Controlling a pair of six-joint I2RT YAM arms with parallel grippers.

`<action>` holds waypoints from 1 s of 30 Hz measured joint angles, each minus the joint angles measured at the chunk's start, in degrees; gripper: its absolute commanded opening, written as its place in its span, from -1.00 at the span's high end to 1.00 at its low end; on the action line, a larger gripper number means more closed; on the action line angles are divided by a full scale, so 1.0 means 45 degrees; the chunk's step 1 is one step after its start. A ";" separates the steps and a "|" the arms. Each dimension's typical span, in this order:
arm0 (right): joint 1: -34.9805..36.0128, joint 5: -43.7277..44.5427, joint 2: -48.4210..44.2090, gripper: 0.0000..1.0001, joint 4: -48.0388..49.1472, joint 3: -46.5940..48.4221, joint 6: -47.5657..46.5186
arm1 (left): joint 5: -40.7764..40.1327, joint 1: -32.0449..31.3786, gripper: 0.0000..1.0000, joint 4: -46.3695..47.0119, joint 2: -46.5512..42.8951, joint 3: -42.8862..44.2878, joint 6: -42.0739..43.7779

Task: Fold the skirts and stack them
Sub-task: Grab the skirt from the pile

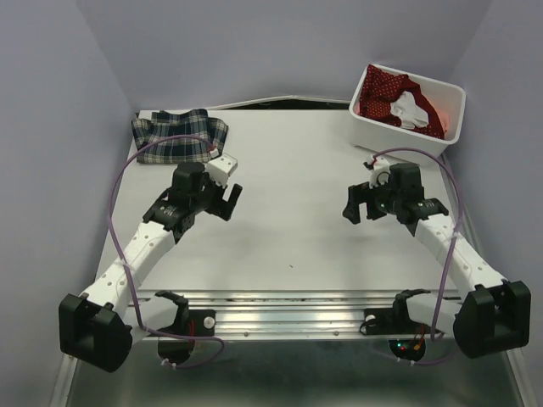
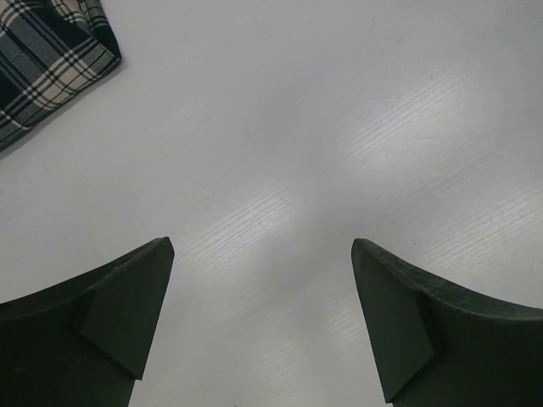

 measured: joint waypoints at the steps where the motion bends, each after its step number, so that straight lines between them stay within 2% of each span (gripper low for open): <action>1: 0.0000 0.0136 0.0117 -1.00 -0.0005 0.0015 -0.0024 | 0.0049 0.0000 -0.97 -0.0063 0.0000 0.0000 0.0039; 3: 0.0005 0.0525 0.0588 -1.00 -0.0262 0.0393 -0.0073 | 0.0087 0.0000 -0.97 -0.0248 0.0000 0.0015 0.0194; 7: 0.0000 0.1229 0.2443 -1.00 -0.0801 0.2696 -0.0160 | 0.0102 0.0000 -0.97 -0.0991 0.0015 0.0651 0.0529; 12: -0.0155 0.1690 0.4979 -1.00 -0.1180 0.7247 -0.0214 | 0.0194 0.0000 -0.97 -0.1467 0.0121 0.2302 0.0714; 15: -0.0704 0.1681 0.6674 -1.00 -0.1297 1.0511 -0.0175 | 0.0379 0.0078 -0.97 -0.1690 0.0631 0.3628 0.0636; 23: -0.2555 0.1875 1.0579 -1.00 -0.1812 1.6718 0.0777 | 0.1744 0.1069 -0.97 -0.2157 0.2035 0.5756 -0.0529; 26: -0.3128 0.2064 1.1842 -1.00 -0.1758 1.8287 0.1234 | 0.2477 0.1579 -0.97 -0.2229 0.2608 0.6329 -0.0967; 30: -0.3594 0.2380 1.2701 -1.00 -0.1481 1.8797 0.1564 | 0.2948 0.1719 -0.97 -0.2307 0.2919 0.6392 -0.1209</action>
